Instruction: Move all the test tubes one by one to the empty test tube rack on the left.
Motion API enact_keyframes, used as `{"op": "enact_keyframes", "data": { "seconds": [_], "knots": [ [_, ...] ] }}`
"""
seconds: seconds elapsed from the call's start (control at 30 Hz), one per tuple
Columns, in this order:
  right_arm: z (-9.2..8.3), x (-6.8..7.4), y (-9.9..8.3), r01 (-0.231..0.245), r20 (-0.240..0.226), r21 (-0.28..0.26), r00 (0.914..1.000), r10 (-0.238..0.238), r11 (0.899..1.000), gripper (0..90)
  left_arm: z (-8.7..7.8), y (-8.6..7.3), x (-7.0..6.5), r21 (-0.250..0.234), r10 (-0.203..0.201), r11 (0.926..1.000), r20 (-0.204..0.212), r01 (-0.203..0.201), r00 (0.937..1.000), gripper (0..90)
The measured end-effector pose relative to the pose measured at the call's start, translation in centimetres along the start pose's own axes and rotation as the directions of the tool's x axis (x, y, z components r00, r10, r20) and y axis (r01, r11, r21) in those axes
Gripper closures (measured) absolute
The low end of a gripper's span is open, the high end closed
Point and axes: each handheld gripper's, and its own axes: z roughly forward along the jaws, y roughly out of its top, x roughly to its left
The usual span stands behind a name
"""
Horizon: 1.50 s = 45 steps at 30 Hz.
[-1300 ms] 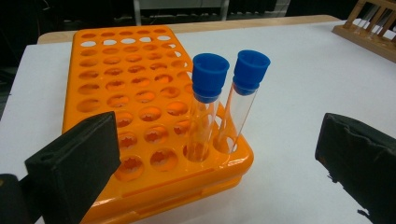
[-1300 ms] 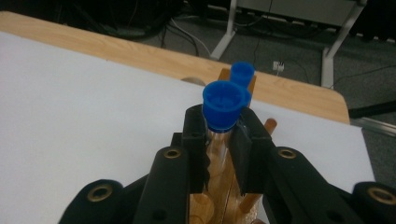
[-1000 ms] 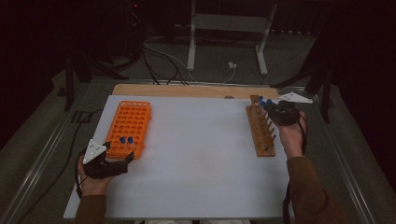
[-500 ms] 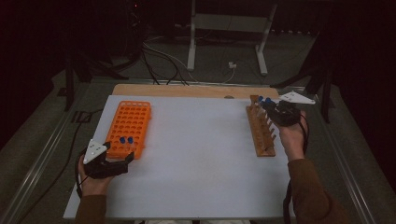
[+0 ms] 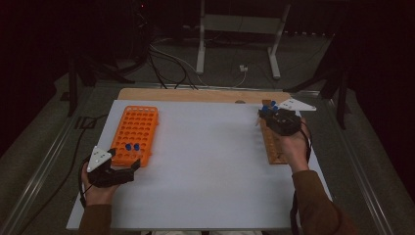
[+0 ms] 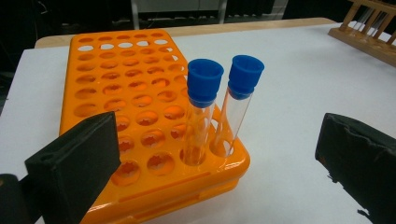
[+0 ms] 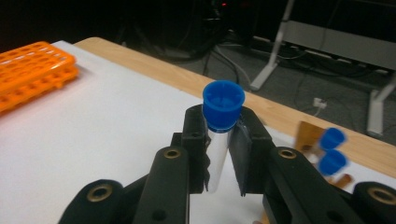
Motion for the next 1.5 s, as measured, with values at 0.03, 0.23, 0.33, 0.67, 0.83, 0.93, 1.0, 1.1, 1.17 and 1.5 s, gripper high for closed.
{"op": "enact_keyframes", "data": {
  "seconds": [0.03,0.23,0.33,0.67,0.83,0.93,1.0,1.1,1.17,1.5],
  "knots": [
    [0.1,0.3,0.0,0.002,-0.008,0.003,1.0,-0.002,1.0,77.1,0.0,0.0,0.0,0.001,0.001,1.0,0.0,-0.001,1.0,0.8],
    [0.7,1.7,-0.1,-0.005,-0.062,0.007,0.9981,0.005,1.0,77.1,0.0,0.0,0.0,-0.003,0.001,1.0,-0.001,-0.001,1.0,0.8],
    [0.9,2.4,-0.1,0.002,-0.084,0.011,0.9965,-0.001,1.0,77.1,0.0,0.1,-0.1,-0.007,0.001,1.0,-0.002,-0.001,1.0,0.9],
    [1.5,4.5,0.0,0.012,-0.156,0.013,0.9877,-0.01,1.0,77.1,-0.1,0.2,-0.2,-0.015,0.003,0.9999,-0.003,-0.003,1.0,0.9],
    [1.8,5.6,0.0,0.02,-0.185,0.016,0.9825,-0.017,1.0,77.0,-0.1,0.3,-0.2,-0.023,0.003,0.9997,-0.002,-0.003,1.0,0.9],
    [2.0,6.2,0.0,0.024,-0.205,0.019,0.9786,-0.02,1.0,77.0,-0.1,0.3,-0.3,-0.025,0.003,0.9997,-0.001,-0.003,1.0,0.9],
    [2.2,6.7,0.0,0.03,-0.215,0.02,0.9762,-0.025,0.999,77.0,-0.1,0.4,-0.3,-0.026,0.005,0.9996,-0.001,-0.005,1.0,0.9],
    [2.4,7.4,0.1,0.037,-0.231,0.021,0.9724,-0.031,0.999,77.0,-0.2,0.5,-0.5,-0.033,0.008,0.9994,0.003,-0.008,1.0,0.9],
    [2.6,7.8,0.1,0.041,-0.242,0.021,0.9696,-0.035,0.999,77.0,-0.2,0.6,-0.6,-0.038,0.011,0.9992,0.005,-0.011,0.9999,0.9],
    [3.3,10.2,0.5,0.07,-0.293,0.026,0.9543,-0.059,0.997,77.0,-0.4,1.2,-1.3,-0.062,0.022,0.9979,0.02,-0.02,0.9996,0.9]
  ]
}}
